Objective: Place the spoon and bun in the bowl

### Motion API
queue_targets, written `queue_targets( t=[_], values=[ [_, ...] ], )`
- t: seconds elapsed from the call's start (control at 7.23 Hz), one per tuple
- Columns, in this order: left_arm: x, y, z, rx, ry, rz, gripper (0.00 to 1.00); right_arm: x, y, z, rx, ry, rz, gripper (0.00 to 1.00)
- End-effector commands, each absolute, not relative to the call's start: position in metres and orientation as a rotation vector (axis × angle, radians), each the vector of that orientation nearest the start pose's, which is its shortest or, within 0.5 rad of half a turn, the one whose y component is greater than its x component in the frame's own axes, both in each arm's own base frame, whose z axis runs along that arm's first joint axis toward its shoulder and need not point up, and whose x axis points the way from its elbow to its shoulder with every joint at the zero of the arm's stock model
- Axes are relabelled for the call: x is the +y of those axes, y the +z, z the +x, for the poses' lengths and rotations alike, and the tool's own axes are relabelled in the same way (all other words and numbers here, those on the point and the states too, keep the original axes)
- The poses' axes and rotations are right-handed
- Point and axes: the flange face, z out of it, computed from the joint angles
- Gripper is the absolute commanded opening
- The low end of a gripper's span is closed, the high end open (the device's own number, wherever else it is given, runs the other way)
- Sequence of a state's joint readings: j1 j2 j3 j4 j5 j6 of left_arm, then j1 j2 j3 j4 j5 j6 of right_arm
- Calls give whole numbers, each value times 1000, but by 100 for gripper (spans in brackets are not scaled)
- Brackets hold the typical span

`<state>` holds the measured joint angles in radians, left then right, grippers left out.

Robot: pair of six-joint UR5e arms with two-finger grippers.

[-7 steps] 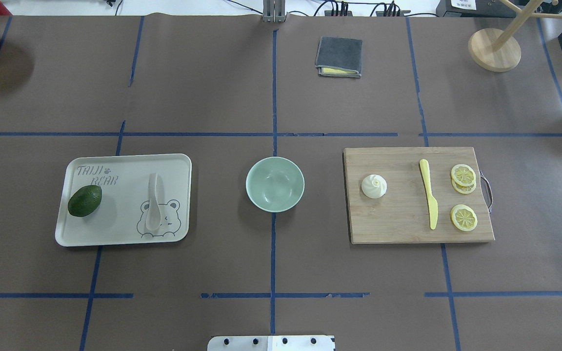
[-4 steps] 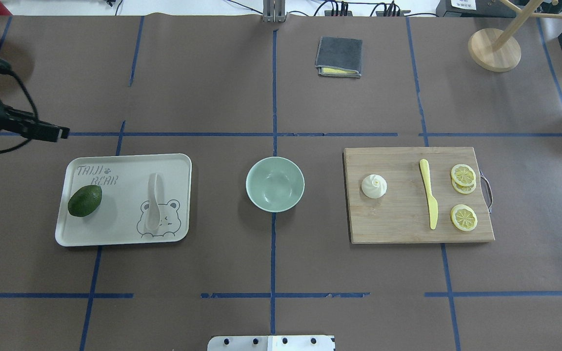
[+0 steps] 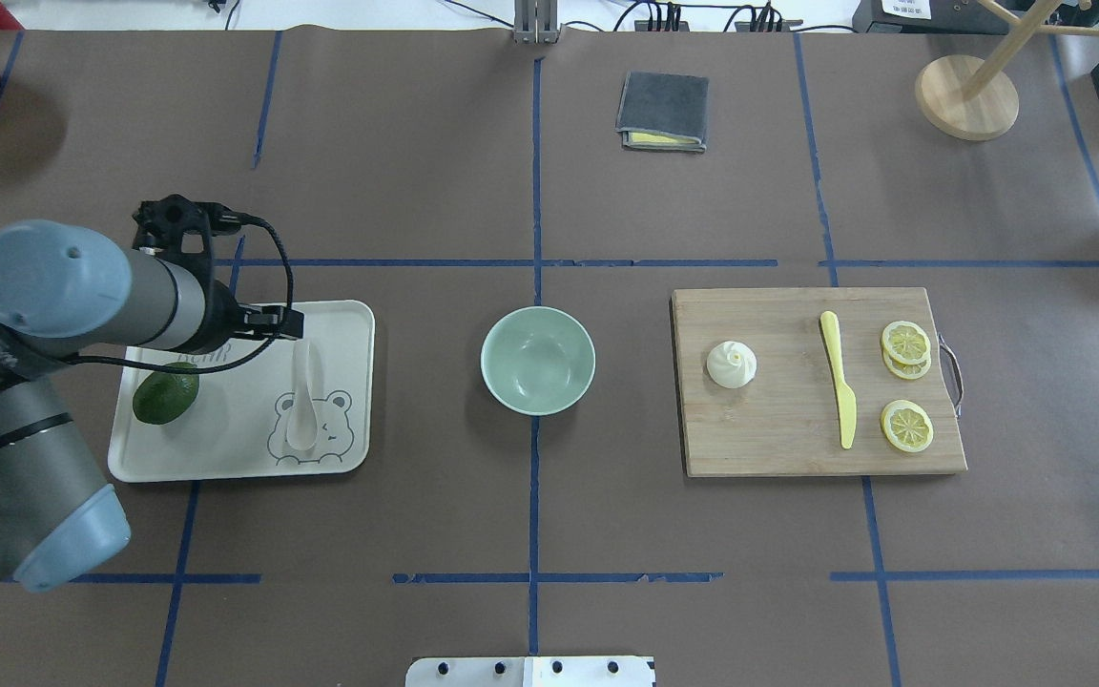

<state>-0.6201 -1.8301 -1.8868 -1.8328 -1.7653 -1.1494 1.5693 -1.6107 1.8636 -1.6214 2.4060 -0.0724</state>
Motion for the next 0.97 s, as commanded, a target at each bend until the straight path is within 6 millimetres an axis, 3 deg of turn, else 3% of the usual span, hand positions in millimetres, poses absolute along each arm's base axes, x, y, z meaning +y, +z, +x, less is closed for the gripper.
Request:
queue_targets(
  t=[0.0,0.28,0.83],
  values=[
    [-421,361,439,793,-126,219,79,-475,534,59,-825,-156,222,100],
    [-413,372,455,772,-107,214,78,-475,534,59,-825,-155,221,100],
    [-409,384,466,750,-92,201,78,-475,534,59,-825,-155,221,100]
  ],
)
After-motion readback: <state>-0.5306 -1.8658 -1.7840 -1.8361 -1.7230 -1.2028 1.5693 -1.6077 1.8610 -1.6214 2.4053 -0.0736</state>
